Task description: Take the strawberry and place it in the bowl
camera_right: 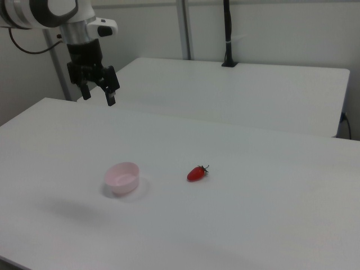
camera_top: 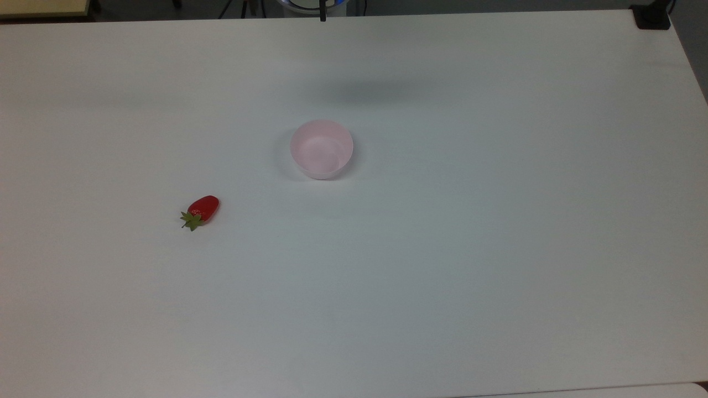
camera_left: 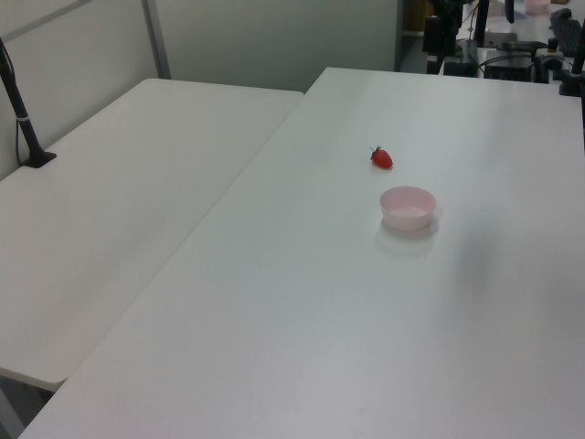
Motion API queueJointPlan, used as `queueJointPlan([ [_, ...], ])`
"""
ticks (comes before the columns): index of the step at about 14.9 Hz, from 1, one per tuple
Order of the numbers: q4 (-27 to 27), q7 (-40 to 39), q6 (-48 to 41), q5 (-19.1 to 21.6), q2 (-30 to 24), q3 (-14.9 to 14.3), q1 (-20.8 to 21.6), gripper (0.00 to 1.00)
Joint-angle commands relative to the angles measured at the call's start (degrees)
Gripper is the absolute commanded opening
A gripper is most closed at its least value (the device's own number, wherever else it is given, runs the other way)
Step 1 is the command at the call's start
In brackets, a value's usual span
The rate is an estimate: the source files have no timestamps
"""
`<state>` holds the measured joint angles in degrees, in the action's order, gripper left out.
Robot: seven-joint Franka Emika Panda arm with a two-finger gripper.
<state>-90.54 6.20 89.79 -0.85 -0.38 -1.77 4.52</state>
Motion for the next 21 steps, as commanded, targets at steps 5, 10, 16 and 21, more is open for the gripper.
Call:
queueJointPlan([
  [5,-0.7,0.0,-1.2,0.8,-1.4,-0.5,-0.2,1.0],
  [10,-0.7,0.0,-1.2,0.8,-1.4,-0.5,-0.1,1.0],
  [16,-0.7,0.0,-1.1,0.8,-1.0,-0.4,-0.2,1.0],
  [21,-0.6,-1.5,-0.5,0.8,-0.3,-0.7,-0.7,1.0],
])
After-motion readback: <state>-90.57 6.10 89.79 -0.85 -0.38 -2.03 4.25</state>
